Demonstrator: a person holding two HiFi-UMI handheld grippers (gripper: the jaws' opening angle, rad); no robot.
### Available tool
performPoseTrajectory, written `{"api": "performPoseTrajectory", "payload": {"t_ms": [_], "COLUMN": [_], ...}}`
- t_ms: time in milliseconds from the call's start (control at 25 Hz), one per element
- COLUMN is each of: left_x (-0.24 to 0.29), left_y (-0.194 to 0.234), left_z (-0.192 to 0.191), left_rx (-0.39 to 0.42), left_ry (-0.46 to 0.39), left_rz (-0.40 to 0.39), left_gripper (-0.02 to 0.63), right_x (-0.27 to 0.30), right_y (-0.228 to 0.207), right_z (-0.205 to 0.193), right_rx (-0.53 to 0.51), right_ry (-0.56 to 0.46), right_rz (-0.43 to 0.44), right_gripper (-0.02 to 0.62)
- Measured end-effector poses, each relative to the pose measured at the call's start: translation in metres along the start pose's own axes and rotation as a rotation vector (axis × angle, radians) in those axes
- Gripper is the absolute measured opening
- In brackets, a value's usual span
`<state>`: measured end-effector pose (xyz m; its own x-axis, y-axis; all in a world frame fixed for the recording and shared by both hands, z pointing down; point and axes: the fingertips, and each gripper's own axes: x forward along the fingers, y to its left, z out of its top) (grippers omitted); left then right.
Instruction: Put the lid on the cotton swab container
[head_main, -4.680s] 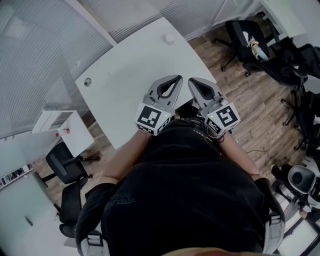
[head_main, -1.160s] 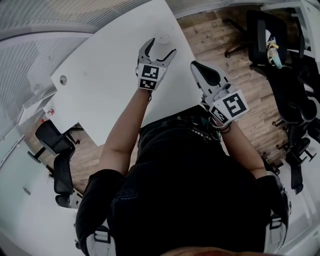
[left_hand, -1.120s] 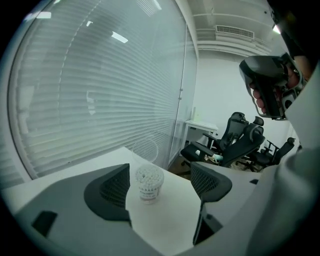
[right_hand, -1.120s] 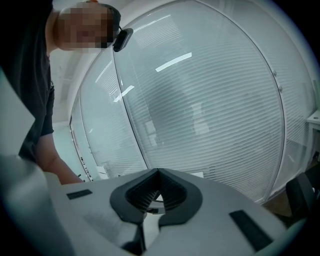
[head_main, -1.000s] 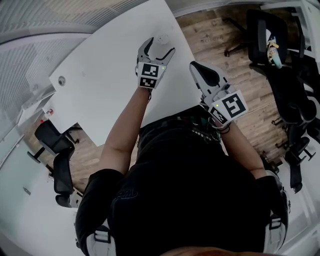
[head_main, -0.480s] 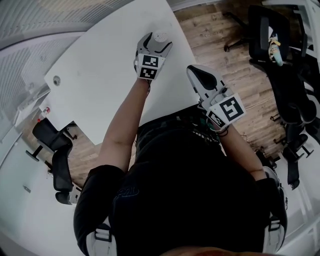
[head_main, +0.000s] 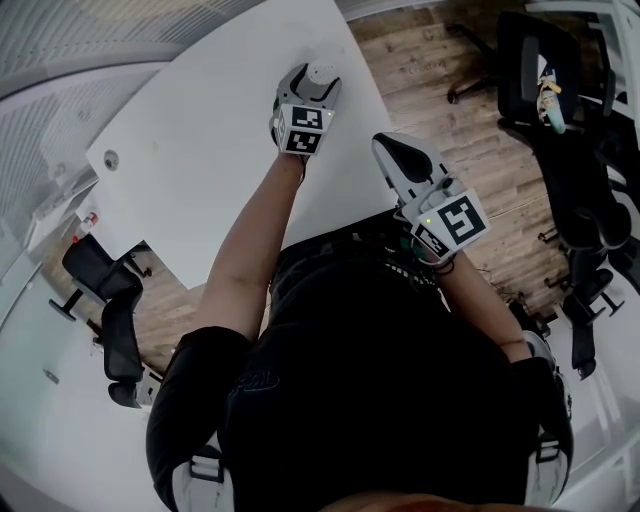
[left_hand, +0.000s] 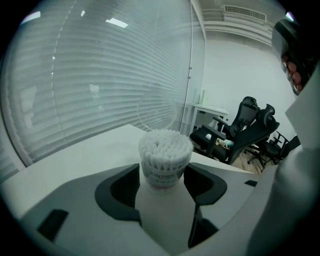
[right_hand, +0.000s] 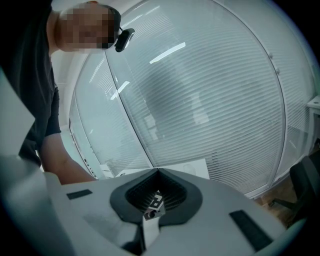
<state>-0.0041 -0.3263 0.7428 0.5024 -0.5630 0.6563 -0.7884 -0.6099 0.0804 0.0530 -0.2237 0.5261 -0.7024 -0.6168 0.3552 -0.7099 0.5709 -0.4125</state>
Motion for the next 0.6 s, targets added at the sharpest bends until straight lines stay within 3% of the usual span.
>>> {"api": "performPoseTrajectory", "payload": {"t_ms": [80, 600], "left_x": [0.0, -0.012], "left_y": [0.002, -0.003], "left_z": [-0.001, 0.002], "left_rx": [0.005, 0.017], "left_ry": [0.001, -0.022], "left_rz": [0.012, -0.021], "left_gripper": [0.27, 0.259], "right_x": [-0.001, -0.011], "right_y": [0.0, 0.009], "right_z": [-0.002, 0.0], "right_rx": [0.003, 0.001], "right_ry": [0.001, -0.015], "right_rz": [-0.001, -0.016], "right_gripper": [0.021, 0.021]}}
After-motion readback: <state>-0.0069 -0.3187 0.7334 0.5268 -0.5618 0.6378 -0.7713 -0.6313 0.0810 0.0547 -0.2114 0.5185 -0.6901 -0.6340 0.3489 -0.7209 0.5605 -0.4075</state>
